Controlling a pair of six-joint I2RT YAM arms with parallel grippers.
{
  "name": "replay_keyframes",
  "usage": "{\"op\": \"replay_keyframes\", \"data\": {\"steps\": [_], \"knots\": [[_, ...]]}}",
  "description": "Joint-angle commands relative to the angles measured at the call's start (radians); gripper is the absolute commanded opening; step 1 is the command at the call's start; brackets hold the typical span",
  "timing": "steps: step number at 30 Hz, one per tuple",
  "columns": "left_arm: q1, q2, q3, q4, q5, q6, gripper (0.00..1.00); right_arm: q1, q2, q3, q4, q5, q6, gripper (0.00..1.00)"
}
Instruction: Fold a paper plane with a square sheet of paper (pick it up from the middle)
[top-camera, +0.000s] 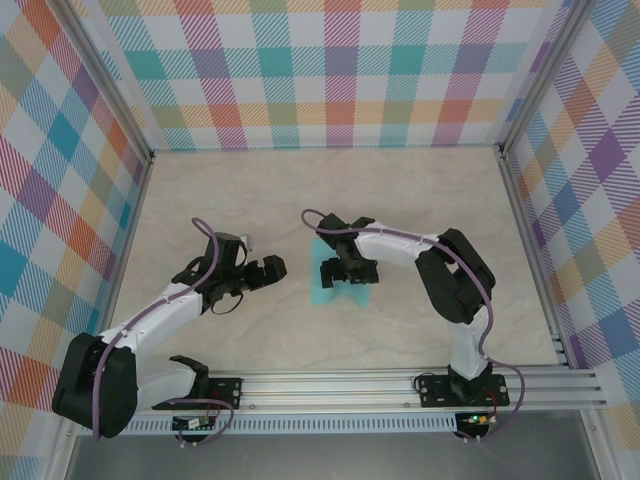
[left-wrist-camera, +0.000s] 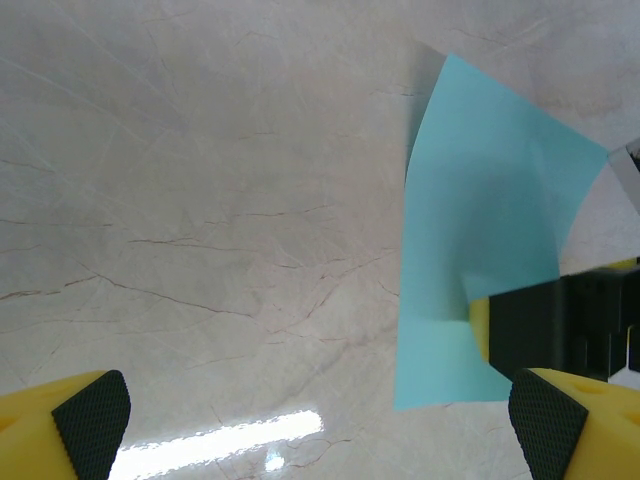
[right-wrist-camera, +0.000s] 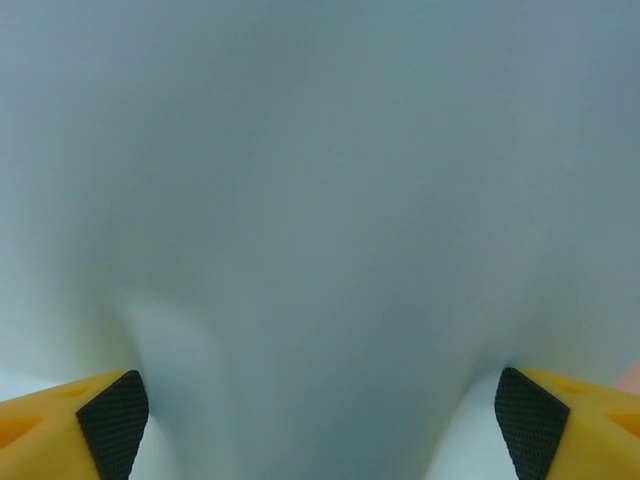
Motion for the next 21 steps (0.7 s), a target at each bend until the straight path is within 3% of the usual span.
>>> {"op": "replay_keyframes", "data": {"steps": [1, 5, 7, 12, 21], "knots": [[-0.004, -0.015, 0.022, -0.013, 0.004, 0.0, 1.0, 0.006, -0.087, -0.052, -0.015, -0.002, 0.017, 0.9], [-0.006, -0.002, 0.021, 0.003, 0.012, -0.006, 1.0, 0.006, -0.087, -0.041, -0.08, 0.079, 0.01, 0.87], [-0.006, 0.005, 0.022, 0.011, 0.016, -0.011, 1.0, 0.008, -0.098, -0.025, -0.071, 0.059, -0.008, 0.87], [-0.006, -0.001, 0.028, -0.002, 0.013, -0.008, 1.0, 0.006, -0.15, 0.033, -0.057, 0.081, -0.018, 0.95], [-0.006, -0.011, 0.03, -0.018, 0.01, -0.002, 1.0, -0.032, 0.06, 0.199, -0.063, 0.099, 0.036, 1.0]]}}
